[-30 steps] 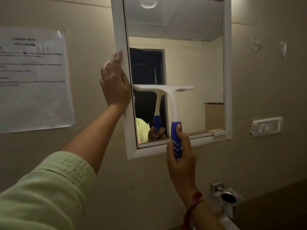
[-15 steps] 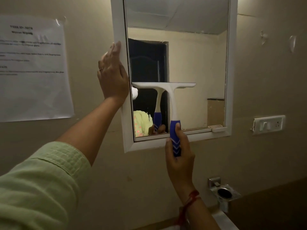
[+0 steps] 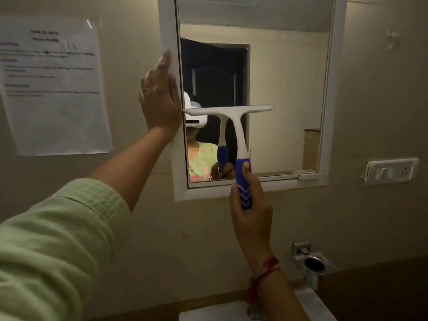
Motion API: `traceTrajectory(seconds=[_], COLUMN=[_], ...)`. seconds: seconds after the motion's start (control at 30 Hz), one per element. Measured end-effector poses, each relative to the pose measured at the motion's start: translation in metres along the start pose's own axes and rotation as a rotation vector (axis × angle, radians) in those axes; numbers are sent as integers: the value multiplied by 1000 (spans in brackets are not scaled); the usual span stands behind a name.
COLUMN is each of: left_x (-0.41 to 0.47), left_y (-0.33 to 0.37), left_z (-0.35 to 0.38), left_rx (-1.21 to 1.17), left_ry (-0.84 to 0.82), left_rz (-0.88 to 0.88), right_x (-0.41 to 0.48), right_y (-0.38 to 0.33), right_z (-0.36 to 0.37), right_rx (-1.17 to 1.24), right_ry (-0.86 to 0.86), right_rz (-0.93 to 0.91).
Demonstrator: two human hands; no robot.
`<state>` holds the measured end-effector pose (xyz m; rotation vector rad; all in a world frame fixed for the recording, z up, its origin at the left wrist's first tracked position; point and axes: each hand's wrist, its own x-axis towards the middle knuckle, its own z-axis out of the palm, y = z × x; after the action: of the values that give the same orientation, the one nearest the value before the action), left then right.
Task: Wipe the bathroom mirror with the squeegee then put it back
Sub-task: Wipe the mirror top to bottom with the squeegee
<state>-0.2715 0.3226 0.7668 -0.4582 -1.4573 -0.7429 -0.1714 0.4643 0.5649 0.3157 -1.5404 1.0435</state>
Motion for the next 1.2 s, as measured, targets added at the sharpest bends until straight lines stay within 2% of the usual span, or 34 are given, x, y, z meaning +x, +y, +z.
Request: traceTrajectory(seconds=[0.27, 0.57, 0.83, 1.07, 1.2], left_x=[-3, -3, -3, -3, -4], left_y=[1, 5, 5, 4, 4], left_z=[1, 2, 1, 0, 2], left_rx=[39, 77, 59, 56, 37], left_ry=[5, 44, 38, 26, 11], left_rz=[-17, -38, -23, -11, -16], right_x=[-85, -8, -97, -47, -67], right_y=[23, -5, 22, 3, 9], right_z=[-13, -36, -41, -27, -27], right_rx=[-14, -117, -107, -34, -43], right_ry=[-97, -115, -189, -79, -91], right_rz=[76, -36, 90, 81, 106])
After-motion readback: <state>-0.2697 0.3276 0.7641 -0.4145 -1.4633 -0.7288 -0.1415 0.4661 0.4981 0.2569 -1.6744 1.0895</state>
